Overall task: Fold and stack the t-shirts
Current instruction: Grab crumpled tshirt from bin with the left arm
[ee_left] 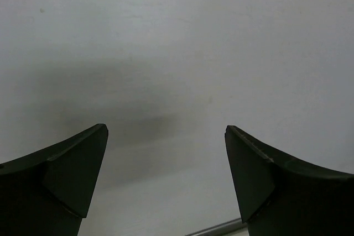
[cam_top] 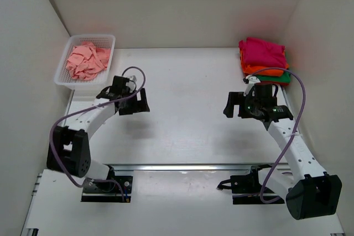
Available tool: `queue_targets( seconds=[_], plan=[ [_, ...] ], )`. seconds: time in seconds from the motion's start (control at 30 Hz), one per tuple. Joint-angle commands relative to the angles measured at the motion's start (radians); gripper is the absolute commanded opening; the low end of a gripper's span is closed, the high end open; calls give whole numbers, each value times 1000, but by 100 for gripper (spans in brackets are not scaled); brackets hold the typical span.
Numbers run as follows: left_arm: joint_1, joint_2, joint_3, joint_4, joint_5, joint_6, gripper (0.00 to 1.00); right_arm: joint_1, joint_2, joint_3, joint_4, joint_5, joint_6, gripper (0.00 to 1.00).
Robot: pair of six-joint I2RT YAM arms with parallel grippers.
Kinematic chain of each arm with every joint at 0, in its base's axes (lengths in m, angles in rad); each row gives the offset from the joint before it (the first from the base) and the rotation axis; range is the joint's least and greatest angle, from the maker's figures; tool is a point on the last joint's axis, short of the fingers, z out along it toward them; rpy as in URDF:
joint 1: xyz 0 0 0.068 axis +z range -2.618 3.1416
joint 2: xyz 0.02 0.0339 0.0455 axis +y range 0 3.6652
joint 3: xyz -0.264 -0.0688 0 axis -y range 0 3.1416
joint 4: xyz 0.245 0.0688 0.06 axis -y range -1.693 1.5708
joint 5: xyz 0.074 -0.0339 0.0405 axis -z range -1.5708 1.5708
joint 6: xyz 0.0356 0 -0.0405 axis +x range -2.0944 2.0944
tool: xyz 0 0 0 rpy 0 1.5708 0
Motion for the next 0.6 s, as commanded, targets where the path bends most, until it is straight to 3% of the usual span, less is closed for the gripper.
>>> queue_targets(
  seconds=[0.0, 0.03, 0.07, 0.23, 0.27, 0.3, 0.33, 0.37, 0.4, 0.43, 0.47, 0.5, 0.57],
  plan=[
    [106, -215, -109, 213, 202, -151, 99, -4, 14, 28, 20, 5, -19, 99],
    [120, -246, -132, 243, 250, -164, 99, -4, 21, 34, 22, 10, -20, 99],
    [140, -255, -118, 220, 171, -171, 99, -1, 21, 26, 25, 2, -16, 99],
    [108, 32, 384, -51, -199, 81, 99, 13, 63, 48, 39, -4, -12, 99],
    [121, 113, 514, -81, -233, 112, 79, 21, 75, 55, 45, 5, -9, 99],
    [143, 157, 578, -105, -251, 115, 27, 22, 81, 63, 46, -4, -17, 99],
    [157, 247, 700, -116, -300, 117, 3, 24, 99, 64, 51, -7, -8, 99],
    [177, 290, 841, -147, -349, 117, 0, 27, 101, 75, 65, -9, -15, 99],
    [195, 388, 918, -201, -363, 117, 0, 29, 106, 83, 76, -7, -14, 99],
    [215, 503, 1081, -273, -376, 114, 31, 27, 115, 84, 79, -7, -13, 99],
    [224, 584, 1204, -288, -379, 114, 51, 19, 127, 95, 83, -9, -14, 100],
    [243, 599, 1190, -256, -362, 55, 68, 16, 133, 103, 89, -15, -13, 99],
    [339, 666, 1219, -240, -295, -5, 73, 9, 152, 114, 96, -24, -26, 100]
  ],
)
